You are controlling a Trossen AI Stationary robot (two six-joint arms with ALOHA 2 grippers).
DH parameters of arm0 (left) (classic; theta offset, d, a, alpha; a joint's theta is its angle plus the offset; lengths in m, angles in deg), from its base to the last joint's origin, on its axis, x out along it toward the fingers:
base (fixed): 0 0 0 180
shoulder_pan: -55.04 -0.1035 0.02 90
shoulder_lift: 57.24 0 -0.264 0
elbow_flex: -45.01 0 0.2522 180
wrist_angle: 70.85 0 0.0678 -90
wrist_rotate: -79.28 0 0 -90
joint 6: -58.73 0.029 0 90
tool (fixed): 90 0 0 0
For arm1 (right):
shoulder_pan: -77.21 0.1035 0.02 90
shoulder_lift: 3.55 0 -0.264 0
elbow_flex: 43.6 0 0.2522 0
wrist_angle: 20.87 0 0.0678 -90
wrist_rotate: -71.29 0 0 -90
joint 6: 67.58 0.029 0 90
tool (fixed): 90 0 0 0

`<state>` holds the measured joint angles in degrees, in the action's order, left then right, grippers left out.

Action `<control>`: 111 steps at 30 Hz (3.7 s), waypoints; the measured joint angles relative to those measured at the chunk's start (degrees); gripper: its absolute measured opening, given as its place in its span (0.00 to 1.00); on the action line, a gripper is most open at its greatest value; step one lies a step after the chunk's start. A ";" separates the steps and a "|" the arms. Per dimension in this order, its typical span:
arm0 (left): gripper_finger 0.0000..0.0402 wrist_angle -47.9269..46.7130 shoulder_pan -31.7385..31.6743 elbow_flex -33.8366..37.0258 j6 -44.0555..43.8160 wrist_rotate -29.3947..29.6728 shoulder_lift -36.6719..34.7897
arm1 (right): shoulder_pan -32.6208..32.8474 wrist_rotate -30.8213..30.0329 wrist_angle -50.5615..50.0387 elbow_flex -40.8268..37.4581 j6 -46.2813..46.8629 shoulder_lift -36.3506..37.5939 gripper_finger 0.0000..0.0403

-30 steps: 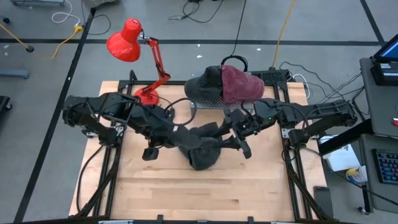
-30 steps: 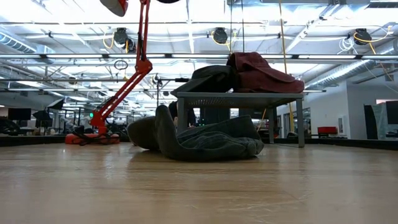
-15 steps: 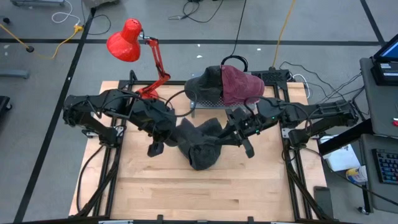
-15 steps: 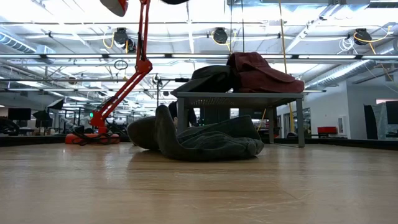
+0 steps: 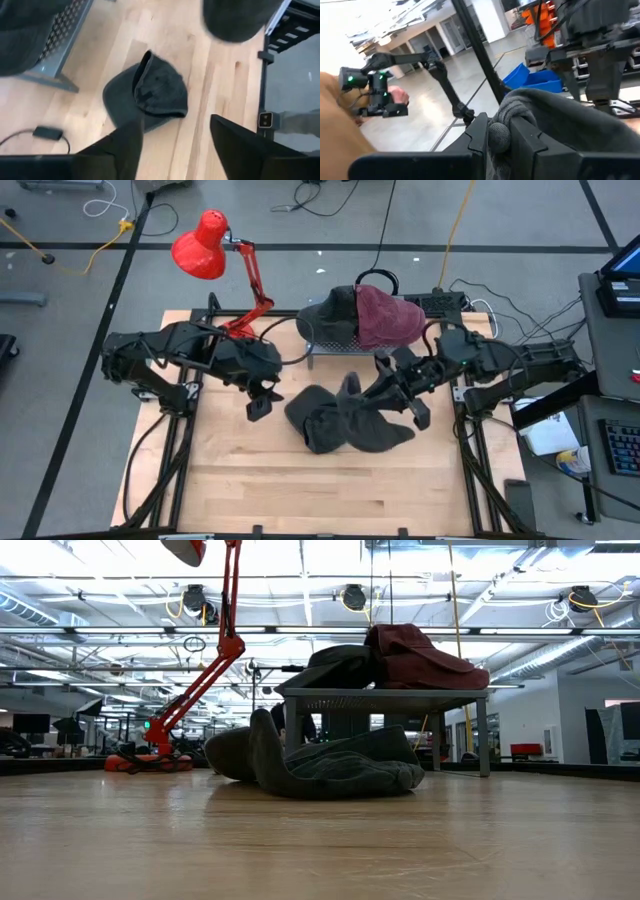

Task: Pick & Place hat
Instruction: Stack the right black cap on the black cap on the shelf

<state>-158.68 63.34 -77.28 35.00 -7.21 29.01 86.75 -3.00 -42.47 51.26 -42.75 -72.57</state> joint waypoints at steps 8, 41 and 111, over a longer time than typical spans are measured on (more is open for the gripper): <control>0.72 -1.26 0.58 0.00 -4.95 0.04 0.00 | -1.21 -7.68 0.48 0.13 0.75 0.22 0.10; 0.67 -1.66 1.26 0.00 -3.29 1.14 0.00 | -34.53 -17.35 2.00 35.58 17.57 -28.87 0.10; 0.67 -0.67 1.28 0.00 4.56 -0.92 -0.02 | -33.44 -42.69 -40.41 21.86 10.00 -33.33 0.23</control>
<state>-159.35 64.63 -77.28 39.55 -8.13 28.99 53.31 -45.69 -82.88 73.11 -32.75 -105.90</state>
